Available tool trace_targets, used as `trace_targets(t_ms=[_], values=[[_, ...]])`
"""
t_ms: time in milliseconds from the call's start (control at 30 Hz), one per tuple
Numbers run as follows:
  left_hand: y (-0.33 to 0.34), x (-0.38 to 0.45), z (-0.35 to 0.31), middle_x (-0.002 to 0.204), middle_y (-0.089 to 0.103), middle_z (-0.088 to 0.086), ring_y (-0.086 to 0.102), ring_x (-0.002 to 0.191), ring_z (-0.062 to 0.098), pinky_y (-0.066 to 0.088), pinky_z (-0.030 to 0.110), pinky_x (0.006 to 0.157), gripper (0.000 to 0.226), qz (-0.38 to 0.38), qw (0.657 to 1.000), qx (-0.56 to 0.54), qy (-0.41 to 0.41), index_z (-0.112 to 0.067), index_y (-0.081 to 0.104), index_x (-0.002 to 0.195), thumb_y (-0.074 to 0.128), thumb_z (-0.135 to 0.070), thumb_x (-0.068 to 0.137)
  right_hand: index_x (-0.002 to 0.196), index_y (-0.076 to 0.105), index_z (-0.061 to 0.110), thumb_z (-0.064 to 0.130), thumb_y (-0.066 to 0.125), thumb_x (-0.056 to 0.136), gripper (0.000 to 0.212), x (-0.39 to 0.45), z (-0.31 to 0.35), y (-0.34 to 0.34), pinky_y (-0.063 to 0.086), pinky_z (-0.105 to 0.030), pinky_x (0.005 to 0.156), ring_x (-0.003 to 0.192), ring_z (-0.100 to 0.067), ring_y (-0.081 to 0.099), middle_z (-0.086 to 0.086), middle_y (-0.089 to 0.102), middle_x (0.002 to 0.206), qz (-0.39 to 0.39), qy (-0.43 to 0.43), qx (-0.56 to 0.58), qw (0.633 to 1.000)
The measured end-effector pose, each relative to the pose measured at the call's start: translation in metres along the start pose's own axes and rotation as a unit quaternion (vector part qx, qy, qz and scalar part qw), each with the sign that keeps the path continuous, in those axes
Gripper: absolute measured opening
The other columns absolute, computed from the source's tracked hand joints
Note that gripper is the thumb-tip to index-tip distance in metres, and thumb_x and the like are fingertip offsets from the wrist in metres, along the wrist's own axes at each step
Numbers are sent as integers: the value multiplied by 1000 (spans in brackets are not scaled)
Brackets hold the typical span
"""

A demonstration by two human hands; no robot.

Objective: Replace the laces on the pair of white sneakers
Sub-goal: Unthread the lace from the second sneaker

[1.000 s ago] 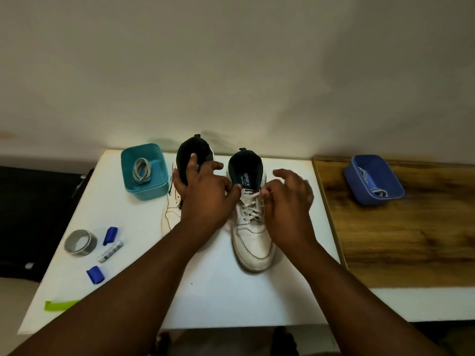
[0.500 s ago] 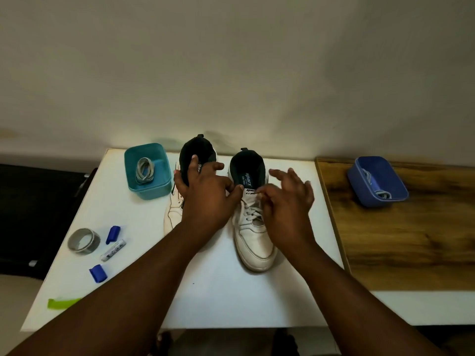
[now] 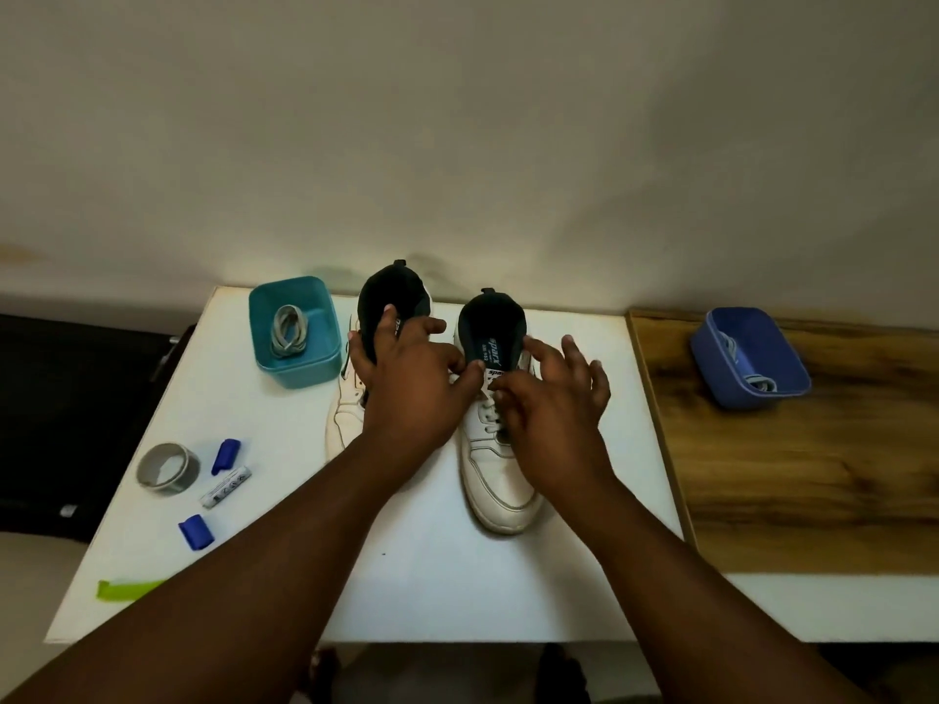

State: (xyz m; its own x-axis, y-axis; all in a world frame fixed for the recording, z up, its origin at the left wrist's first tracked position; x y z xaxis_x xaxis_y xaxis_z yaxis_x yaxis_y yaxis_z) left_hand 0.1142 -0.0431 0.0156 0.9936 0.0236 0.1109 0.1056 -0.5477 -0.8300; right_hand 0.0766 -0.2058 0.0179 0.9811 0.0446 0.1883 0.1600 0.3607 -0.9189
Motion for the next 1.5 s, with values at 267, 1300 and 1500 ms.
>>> trace_targets(t_ms=[267,1300,1500], values=[[-3,-2,-3,143,53,-10,14,154,27,-8,59,121,28,-13,1000,1,-9,-30,78,84,63,-53,91,105,62,20,24,46,106,17,-20,-99,-56,44,-55,102,98,-22,56,-9,55,127,-243,324,220,888],[10,-20,-48,166,25,6,-3,156,39,-1,72,118,32,-5,981,131,144,-45,73,111,51,-56,91,139,57,38,22,62,95,47,3,-26,-22,36,-50,111,131,-25,45,-1,50,142,-34,45,42,998],[7,-16,-44,139,50,-1,20,151,33,5,66,120,26,-13,981,141,136,-31,75,98,55,-47,90,125,66,33,18,62,94,35,2,-12,-11,34,-45,106,124,-28,52,-1,58,136,13,-9,-22,1000]])
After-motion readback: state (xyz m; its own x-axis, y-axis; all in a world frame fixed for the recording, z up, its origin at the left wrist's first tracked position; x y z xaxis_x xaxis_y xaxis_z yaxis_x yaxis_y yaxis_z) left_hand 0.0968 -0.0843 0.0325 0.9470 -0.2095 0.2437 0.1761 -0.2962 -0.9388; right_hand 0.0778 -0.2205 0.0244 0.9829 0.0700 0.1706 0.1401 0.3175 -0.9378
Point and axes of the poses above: each hand's wrist, its own x-axis towards the middle knuckle, its own y-axis out of the palm, z = x × y, the point moved 10 cm from there along x, towards the middle knuckle
